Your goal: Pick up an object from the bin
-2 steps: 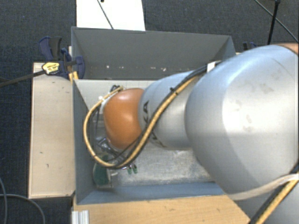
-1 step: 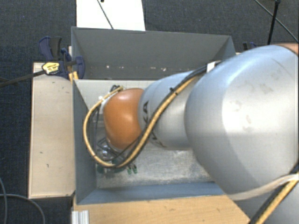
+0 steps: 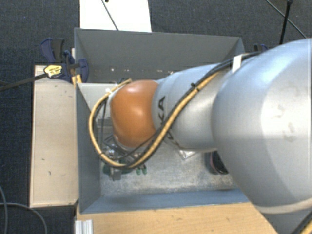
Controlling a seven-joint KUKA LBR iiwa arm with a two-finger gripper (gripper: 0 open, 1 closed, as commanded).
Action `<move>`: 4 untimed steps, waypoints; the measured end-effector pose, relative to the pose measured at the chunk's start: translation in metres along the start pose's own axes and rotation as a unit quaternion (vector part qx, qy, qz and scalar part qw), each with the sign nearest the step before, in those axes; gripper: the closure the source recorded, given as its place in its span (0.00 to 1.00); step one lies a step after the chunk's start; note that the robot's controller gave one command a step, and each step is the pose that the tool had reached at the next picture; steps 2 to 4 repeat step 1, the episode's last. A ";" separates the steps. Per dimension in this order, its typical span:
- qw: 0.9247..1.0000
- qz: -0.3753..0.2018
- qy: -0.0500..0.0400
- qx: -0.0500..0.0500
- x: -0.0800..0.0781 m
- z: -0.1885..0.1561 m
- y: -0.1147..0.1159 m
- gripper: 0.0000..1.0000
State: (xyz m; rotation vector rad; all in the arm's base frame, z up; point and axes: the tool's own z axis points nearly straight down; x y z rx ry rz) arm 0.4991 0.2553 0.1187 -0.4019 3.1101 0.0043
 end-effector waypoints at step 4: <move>1.000 0.001 -0.001 0.000 -0.002 -0.050 0.000 1.00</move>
Offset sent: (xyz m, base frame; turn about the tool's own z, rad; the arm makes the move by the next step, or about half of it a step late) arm 0.0000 0.0000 0.0469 0.0000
